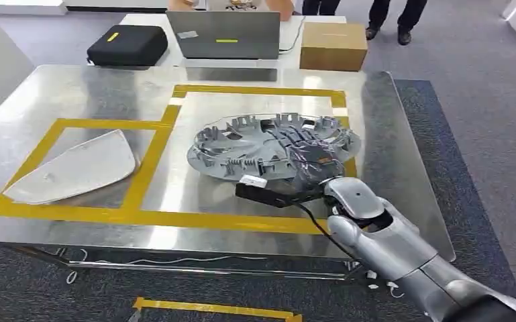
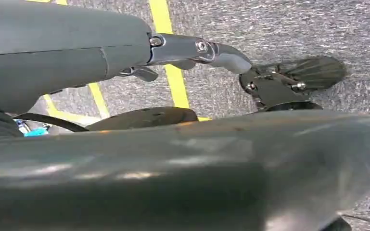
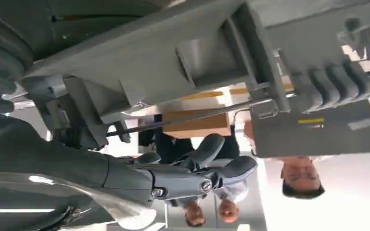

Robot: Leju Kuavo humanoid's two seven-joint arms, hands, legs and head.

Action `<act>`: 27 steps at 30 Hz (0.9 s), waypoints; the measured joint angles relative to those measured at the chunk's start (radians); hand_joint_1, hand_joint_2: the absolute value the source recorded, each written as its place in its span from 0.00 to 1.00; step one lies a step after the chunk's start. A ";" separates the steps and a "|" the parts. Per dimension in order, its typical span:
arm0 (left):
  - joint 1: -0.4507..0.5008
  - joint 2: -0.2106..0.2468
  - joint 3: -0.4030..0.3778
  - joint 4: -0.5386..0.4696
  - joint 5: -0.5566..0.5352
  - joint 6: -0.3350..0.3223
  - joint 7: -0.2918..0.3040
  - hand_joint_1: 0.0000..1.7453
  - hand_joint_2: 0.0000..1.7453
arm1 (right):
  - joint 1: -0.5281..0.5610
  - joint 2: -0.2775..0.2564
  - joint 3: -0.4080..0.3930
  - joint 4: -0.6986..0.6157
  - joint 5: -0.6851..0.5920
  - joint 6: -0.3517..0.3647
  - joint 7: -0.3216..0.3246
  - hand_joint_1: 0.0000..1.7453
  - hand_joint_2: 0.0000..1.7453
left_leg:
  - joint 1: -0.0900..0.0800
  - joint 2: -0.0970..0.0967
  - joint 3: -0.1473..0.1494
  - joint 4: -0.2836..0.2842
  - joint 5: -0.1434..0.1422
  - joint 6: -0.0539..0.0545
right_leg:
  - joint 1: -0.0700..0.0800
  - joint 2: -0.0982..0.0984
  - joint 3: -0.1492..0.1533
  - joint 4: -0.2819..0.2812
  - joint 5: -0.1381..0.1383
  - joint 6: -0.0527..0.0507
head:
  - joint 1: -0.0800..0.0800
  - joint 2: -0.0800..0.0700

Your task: Take the parts from the cabinet and place them on the table.

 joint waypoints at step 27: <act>0.009 0.004 -0.001 0.000 0.104 -0.007 -0.015 0.00 0.00 | -0.322 -0.007 0.265 0.008 -0.389 0.262 0.141 0.00 1.00 | 0.000 0.000 -0.001 0.000 0.001 0.000 | 0.000 0.000 -0.001 0.000 0.000 0.000 | 0.000 0.000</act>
